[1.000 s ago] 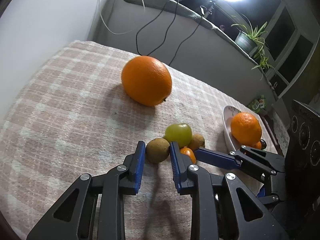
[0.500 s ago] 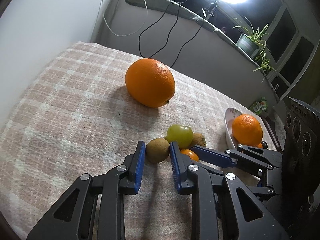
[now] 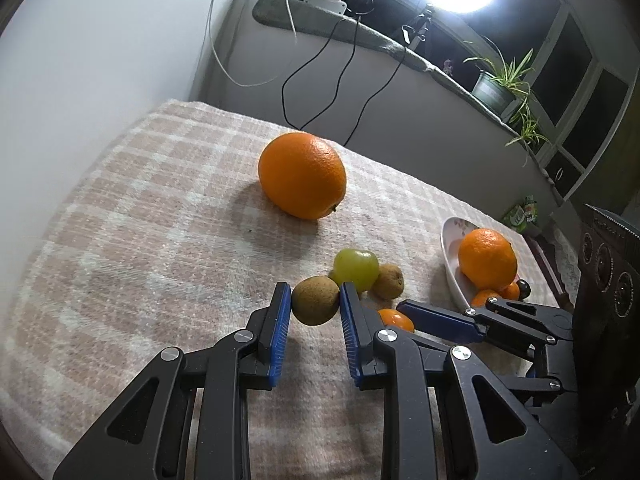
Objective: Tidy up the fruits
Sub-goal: 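Close the left tool on a brown kiwi while the right tool grasps the small tangerine, then carry the kiwi and small tangerine over the plate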
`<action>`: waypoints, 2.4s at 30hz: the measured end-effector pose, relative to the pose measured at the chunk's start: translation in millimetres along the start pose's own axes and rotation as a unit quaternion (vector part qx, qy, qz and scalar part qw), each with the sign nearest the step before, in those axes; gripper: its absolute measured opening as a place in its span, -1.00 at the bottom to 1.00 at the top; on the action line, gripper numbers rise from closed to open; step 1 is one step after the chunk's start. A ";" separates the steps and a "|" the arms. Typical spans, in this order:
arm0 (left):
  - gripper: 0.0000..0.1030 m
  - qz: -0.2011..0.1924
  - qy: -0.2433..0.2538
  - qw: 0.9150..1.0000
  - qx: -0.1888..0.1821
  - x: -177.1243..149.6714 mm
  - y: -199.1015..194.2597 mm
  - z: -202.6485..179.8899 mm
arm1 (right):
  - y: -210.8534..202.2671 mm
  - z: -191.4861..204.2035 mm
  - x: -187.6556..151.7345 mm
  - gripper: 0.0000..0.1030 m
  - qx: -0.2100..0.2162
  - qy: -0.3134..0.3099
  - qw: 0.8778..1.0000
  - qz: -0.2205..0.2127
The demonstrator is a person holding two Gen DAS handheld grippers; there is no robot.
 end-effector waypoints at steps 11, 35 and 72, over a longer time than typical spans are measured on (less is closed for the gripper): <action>-0.55 -0.017 0.022 1.000 0.008 -6.0 -18.3 -17.1 | -31.8 7.7 -3.0 -0.53 0.012 0.005 1.000 -0.020; -0.55 -0.036 0.091 0.994 -0.048 -25.5 -22.1 -126.1 | -133.4 -65.1 -29.2 -0.53 -0.023 0.067 0.994 -0.085; -0.54 0.003 0.149 0.987 -0.060 -49.2 28.7 -199.7 | -133.3 -148.2 -66.5 -0.52 -0.056 0.140 0.985 -0.080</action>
Point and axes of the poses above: each gripper's, at about its wrist camera, not at the fingertips, and y roughly the way its jaws point, z to its left, x to its top, the point moved 9 cm from there along y, roughly the way its jaws point, and after that the axes turned 5 degrees about -z, right-handed, at the moved point
